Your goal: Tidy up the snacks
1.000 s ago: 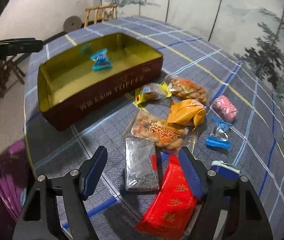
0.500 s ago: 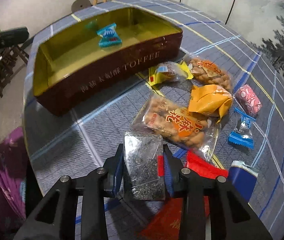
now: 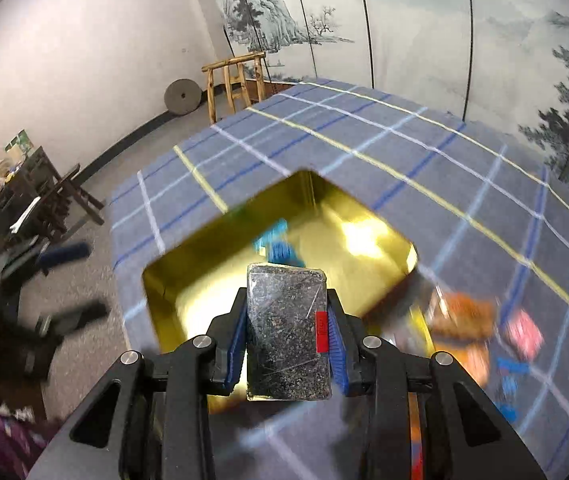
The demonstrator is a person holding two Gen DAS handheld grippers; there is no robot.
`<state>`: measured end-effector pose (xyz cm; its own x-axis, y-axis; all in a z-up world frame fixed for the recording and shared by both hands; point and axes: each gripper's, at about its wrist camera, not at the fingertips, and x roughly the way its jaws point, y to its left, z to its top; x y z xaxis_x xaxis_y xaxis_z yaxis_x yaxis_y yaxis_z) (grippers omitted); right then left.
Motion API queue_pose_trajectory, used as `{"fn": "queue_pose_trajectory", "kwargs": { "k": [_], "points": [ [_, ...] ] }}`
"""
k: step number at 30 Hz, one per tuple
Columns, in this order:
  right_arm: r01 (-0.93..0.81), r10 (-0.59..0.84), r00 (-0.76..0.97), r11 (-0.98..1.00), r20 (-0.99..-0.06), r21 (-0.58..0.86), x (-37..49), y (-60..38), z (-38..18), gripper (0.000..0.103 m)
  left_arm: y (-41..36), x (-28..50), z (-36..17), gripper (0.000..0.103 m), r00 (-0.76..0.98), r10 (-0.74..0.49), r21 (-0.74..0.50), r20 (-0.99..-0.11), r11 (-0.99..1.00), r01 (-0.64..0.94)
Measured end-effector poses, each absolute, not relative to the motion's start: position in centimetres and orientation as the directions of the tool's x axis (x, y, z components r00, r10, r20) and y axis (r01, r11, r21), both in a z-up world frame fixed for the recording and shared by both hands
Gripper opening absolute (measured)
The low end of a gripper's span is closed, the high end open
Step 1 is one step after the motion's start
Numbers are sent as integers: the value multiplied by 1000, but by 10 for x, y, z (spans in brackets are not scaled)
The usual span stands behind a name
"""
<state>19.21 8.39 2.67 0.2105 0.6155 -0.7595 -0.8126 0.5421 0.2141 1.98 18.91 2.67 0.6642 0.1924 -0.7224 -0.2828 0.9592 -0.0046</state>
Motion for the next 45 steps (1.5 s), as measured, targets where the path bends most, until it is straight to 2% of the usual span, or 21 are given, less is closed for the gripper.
{"fn": "queue_pose_trajectory", "kwargs": {
  "k": [9, 19, 25, 27, 31, 36, 40, 45],
  "points": [
    [-762, 547, 182, 604, -817, 234, 249, 157, -19, 36, 212, 15, 22, 75, 654, 219, 5, -724, 950, -312],
    [-666, 466, 199, 710, -862, 230, 279, 193, -54, 36, 229, 16, 10, 75, 637, 224, 10, -737, 947, -322],
    [-659, 461, 251, 726, -851, 198, 278, 204, -52, 38, 230, 18, 7, 75, 629, 216, 4, -747, 947, -321],
    [-664, 498, 265, 715, -826, 217, 273, 201, -45, 40, 230, 17, 7, 75, 631, 219, 7, -744, 947, -320],
    [-643, 576, 308, 712, -757, 280, 259, 177, -24, 42, 227, 18, 10, 75, 638, 216, 7, -739, 950, -313],
    [-624, 661, 387, 701, -644, 345, 215, 100, 3, 50, 215, 19, 16, 75, 650, 198, 5, -734, 958, -285],
    [-587, 599, 501, 765, -625, 264, 163, 9, 4, 57, 194, 20, 21, 76, 665, 174, 18, -727, 972, -235],
    [-446, 422, 579, 880, -698, 162, 123, -98, -14, 58, 160, 26, 28, 76, 678, 120, 29, -725, 989, -145]
  ]
}}
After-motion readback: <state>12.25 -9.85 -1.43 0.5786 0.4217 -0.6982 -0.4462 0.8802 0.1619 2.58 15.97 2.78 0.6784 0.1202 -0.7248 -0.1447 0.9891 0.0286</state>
